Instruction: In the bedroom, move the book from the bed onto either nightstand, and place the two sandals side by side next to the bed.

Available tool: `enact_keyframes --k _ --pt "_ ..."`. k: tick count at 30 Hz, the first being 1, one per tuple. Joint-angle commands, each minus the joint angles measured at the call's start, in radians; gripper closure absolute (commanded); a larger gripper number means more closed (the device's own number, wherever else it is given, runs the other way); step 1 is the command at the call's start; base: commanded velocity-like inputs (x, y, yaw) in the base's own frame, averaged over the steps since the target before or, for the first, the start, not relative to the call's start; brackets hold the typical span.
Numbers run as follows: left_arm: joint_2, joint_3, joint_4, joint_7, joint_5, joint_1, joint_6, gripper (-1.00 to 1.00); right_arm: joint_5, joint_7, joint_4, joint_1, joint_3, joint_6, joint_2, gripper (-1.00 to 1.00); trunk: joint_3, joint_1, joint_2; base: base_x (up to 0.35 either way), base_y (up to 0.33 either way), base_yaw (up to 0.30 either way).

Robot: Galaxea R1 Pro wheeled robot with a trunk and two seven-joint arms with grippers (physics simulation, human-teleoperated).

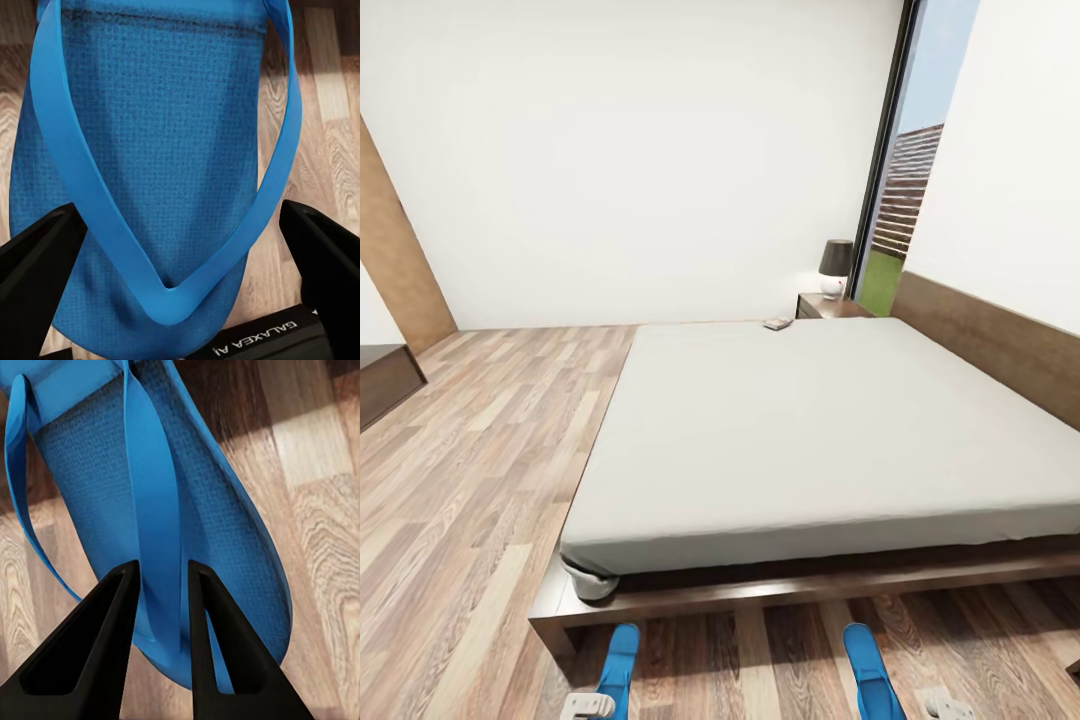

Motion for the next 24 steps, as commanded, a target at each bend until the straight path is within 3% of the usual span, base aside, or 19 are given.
enact_keyframes --k 1,24 --pt "0.0 0.007 0.001 -0.003 -0.01 -0.001 -0.006 1.0 -0.005 0.006 0.005 -0.002 -0.003 -0.005 -0.001 1.0 -0.004 0.004 -0.008 0.0 0.0 0.0" --pt "-0.002 0.006 0.001 -0.004 -0.01 -0.001 -0.006 1.0 -0.004 0.001 -0.011 -0.003 -0.004 -0.002 -0.002 1.0 -0.076 0.092 -0.169 0.0 0.0 0.0"
